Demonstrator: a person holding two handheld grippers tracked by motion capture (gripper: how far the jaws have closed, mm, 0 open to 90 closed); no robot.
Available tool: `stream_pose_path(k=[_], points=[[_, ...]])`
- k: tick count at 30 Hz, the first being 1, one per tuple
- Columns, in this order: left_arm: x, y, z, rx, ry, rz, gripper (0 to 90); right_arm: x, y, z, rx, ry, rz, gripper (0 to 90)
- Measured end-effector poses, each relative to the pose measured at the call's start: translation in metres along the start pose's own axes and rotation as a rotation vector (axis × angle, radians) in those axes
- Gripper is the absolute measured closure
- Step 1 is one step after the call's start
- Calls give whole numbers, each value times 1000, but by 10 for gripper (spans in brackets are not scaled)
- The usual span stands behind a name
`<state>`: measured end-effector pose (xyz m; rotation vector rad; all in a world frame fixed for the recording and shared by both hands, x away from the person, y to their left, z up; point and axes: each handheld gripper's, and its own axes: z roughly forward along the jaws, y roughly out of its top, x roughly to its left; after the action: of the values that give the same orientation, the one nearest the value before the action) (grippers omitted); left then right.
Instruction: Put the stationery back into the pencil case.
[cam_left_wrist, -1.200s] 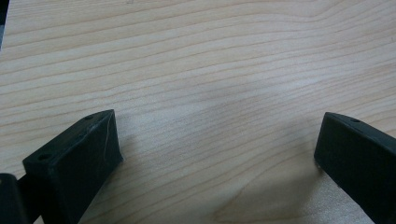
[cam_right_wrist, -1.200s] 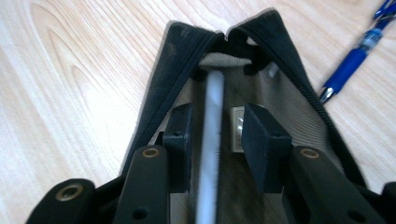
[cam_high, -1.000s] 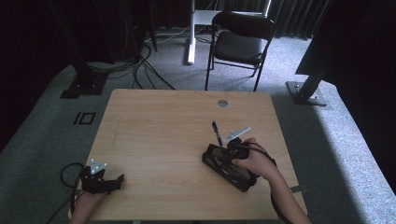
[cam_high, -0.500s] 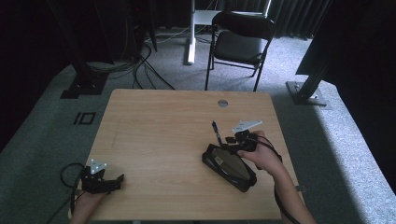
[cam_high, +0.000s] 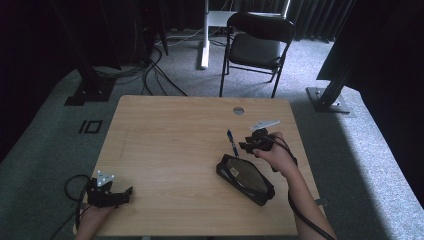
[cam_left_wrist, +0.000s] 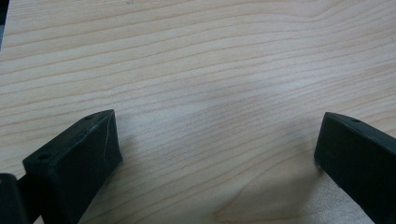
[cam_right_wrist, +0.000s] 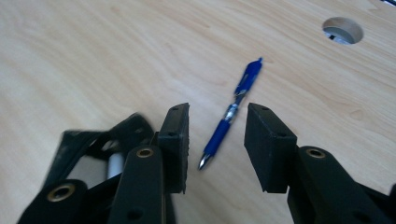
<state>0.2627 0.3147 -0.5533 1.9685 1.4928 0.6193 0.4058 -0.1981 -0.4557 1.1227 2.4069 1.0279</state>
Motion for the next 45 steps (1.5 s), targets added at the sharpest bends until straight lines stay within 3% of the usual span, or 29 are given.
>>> stream_pose_path(k=[4,10,28,36,45], points=[[0,0,0,0,0,0,5,-8,3,10,-4,-9,29,600],[0,0,0,0,0,0,5,-14,5,27,16,-9,33,600],[0,0,0,0,0,0,5,-20,1,76,90,13,54,578],[0,0,0,-1,0,0,5,-25,-2,87,99,25,111,581],[0,0,0,0,0,0,5,-25,-1,94,124,-3,108,612]])
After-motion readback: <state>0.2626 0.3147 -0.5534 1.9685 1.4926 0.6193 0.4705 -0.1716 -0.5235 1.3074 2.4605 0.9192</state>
